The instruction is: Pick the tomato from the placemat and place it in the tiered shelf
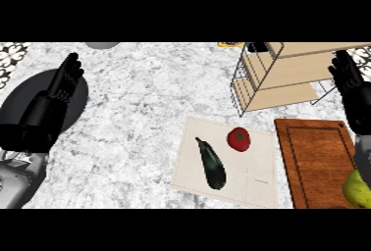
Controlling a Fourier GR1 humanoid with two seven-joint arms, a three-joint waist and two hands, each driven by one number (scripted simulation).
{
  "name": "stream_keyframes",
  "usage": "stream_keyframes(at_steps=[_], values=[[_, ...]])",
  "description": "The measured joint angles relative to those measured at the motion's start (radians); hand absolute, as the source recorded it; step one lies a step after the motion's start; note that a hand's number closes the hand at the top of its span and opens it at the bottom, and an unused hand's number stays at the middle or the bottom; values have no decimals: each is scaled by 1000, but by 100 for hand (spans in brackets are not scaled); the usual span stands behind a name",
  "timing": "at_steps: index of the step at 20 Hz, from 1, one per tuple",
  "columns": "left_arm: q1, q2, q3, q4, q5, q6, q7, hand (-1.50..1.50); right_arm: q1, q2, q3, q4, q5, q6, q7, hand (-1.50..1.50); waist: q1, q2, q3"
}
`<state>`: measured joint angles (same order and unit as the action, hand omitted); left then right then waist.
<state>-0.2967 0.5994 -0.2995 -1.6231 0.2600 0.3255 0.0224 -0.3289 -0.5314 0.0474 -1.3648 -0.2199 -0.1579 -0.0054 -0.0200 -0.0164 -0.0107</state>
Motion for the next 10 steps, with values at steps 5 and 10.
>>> stream_keyframes(at_steps=[5, 10], values=[[48, -46, -15, 36, -10, 8, -6, 0, 86, 83, -45, -74, 44, -228, 81, -150, -10, 7, 6], [89, -74, -28, 67, 4, 16, 6, 0, 153, 177, -142, -48, 41, -435, 92, 150, -54, 17, 10]])
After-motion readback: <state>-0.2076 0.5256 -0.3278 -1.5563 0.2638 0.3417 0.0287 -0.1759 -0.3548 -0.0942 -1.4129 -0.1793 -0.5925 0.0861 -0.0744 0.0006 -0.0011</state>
